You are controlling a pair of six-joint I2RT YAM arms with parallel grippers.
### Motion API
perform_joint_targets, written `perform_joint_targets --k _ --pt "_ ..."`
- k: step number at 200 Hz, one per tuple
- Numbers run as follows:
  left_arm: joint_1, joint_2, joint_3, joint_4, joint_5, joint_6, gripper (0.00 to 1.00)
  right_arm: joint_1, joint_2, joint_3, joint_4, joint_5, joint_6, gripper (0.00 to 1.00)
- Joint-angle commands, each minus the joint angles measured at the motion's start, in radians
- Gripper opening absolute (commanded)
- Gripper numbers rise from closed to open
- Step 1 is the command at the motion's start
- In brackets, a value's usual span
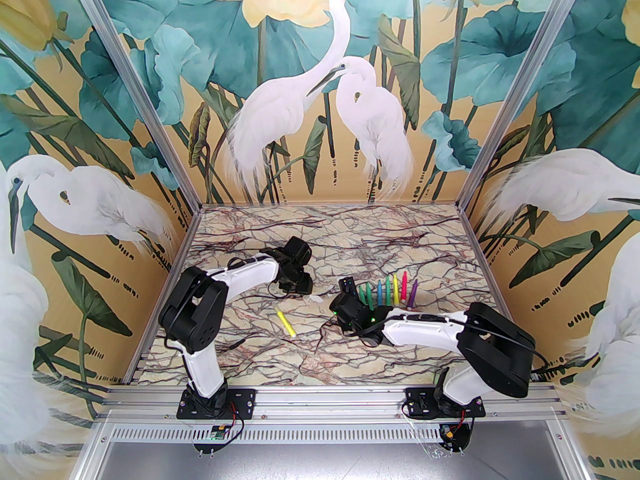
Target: Open the pen caps
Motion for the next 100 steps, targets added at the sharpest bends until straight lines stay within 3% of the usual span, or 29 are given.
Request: perform_joint_targets --k 1,23,63,100 --pt "-0.003 -0.099 -0.030 0.035 -0.004 0.007 0.41 0.032 -0.032 0.037 -0.017 -0.006 -0.042 0.37" --pt "0.014 -0.175 -0.062 0.054 -0.002 0.005 0.46 0.059 -0.044 0.056 -0.014 -0.028 -0.066 0.39" --pt "0.120 -0.313 -0.165 0.107 -0.053 -0.043 0.49 0.089 -0.031 0.096 -0.003 -0.092 -0.105 0.41" --pt "0.204 -0.425 -0.277 0.167 -0.058 -0.076 0.59 0.110 0.022 0.157 0.020 -0.171 -0.143 0.41"
